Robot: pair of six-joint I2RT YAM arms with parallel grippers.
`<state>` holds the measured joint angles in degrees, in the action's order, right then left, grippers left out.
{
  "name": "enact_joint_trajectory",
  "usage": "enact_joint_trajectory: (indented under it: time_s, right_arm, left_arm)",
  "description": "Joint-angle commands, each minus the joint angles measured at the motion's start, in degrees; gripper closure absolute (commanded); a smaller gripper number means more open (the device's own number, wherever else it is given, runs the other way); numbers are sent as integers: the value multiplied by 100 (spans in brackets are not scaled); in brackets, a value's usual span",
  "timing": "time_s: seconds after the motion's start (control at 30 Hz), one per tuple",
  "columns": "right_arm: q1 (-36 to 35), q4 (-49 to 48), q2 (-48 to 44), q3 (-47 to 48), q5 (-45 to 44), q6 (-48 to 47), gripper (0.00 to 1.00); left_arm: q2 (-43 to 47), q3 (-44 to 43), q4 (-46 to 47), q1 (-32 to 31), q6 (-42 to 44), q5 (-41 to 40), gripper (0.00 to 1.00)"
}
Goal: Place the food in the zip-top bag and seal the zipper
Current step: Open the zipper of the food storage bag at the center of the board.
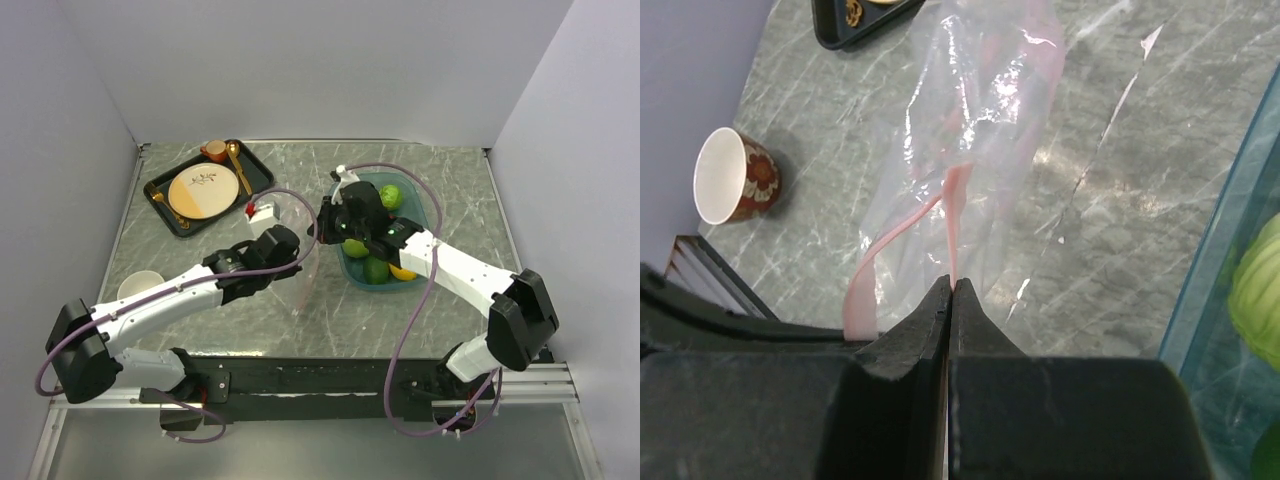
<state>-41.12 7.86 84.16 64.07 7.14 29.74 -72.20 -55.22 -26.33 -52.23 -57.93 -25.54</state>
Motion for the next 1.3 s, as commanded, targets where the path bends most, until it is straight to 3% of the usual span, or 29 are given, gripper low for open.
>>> enact_joint_trajectory:
  time_s: [0.0,0.2,0.5,0.6,0.7,0.73,0.9,1.13,1.27]
  right_arm:
    - [-10,574,424,753,-263,-257,100]
    - [-1,735,821,1159,-1143,-433,100]
    - [104,1323,1463,1872,-1268,-521,100]
    - [140,1280,1332,1767,-891,-495,84]
    - [218,973,937,1355,-180,-320,52]
    - [262,859,744,1084,57,-241,49]
    - [447,279,268,309,1131,374,37]
    - [439,-732,-198,-763,1957,1086,36]
    - [438,-944,-67,-888,2029,1166,36]
  left_arm:
    - [189,-384,-372,-51,-174,-355,99]
    - [593,-437,-1014,-51,-658,-417,99]
    - [383,-568,-1524,-42,-1009,-434,99]
    - [278,-630,-1542,-51,-992,-557,99]
    - [-29,-788,-1534,-51,-957,-627,99]
    - [-100,-867,-1533,-42,-931,-628,99]
    - [-355,-1026,-1419,-42,-834,-584,99]
    - [-444,-1105,-1323,-51,-693,-540,99]
    - [-373,-1035,-1129,-42,-614,-443,99]
